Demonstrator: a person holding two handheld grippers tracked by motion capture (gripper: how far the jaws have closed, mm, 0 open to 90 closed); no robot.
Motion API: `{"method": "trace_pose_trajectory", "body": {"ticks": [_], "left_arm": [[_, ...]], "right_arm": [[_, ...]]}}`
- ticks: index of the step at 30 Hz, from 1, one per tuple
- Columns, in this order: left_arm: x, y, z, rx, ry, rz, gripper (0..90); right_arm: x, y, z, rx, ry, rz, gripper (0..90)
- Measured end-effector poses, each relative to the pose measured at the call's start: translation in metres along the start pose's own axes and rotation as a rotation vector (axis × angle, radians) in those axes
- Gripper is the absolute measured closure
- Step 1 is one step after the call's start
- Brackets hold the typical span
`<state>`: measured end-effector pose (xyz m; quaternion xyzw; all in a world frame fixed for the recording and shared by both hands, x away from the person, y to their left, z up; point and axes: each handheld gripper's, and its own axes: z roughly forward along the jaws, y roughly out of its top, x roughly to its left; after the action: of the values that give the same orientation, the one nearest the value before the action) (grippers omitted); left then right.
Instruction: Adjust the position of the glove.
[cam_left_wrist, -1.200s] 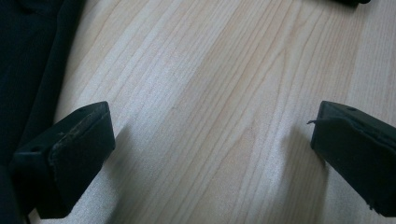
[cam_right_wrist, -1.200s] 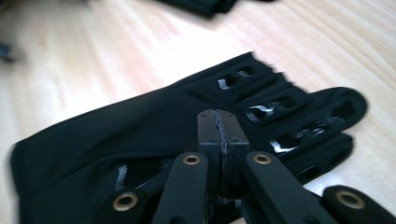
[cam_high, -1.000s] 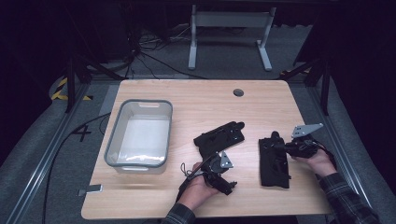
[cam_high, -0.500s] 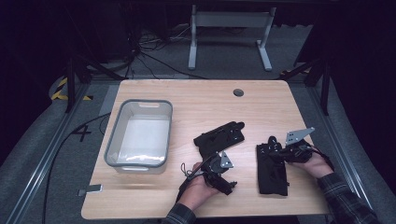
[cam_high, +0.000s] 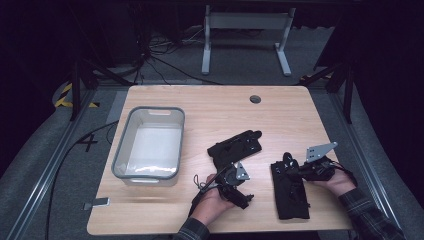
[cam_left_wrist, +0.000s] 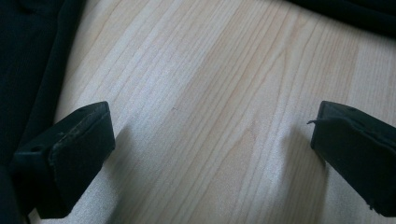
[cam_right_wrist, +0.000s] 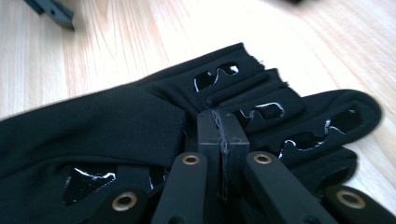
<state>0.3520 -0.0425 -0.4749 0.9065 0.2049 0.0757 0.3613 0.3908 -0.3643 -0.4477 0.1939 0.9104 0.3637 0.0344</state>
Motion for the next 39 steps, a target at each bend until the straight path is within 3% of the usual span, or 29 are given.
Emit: {"method": "trace_pose_trajectory", "body": {"ticks": [4, 10, 17, 24, 31, 39], "left_arm": [[0.0, 0.0, 0.0, 0.0, 0.0, 0.0, 0.0], [0.0, 0.0, 0.0, 0.0, 0.0, 0.0, 0.1], [0.0, 0.0, 0.0, 0.0, 0.001, 0.0, 0.0], [0.0, 0.0, 0.0, 0.0, 0.002, -0.001, 0.1], [-0.001, 0.0, 0.0, 0.009, 0.004, -0.009, 0.1], [-0.003, 0.005, -0.004, 0.033, 0.004, -0.007, 8.8]], "right_arm": [[0.001, -0.003, -0.009, -0.024, -0.036, 0.028, 79.5], [0.002, -0.018, -0.032, -0.1, -0.189, 0.122, 56.8], [0.001, -0.042, -0.046, -0.114, -0.35, 0.216, 35.1], [0.005, -0.059, -0.046, -0.114, -0.407, 0.297, 20.4], [0.006, -0.065, -0.039, -0.073, -0.451, 0.301, 17.4], [0.006, -0.067, -0.035, -0.081, -0.432, 0.296, 9.4]]}}
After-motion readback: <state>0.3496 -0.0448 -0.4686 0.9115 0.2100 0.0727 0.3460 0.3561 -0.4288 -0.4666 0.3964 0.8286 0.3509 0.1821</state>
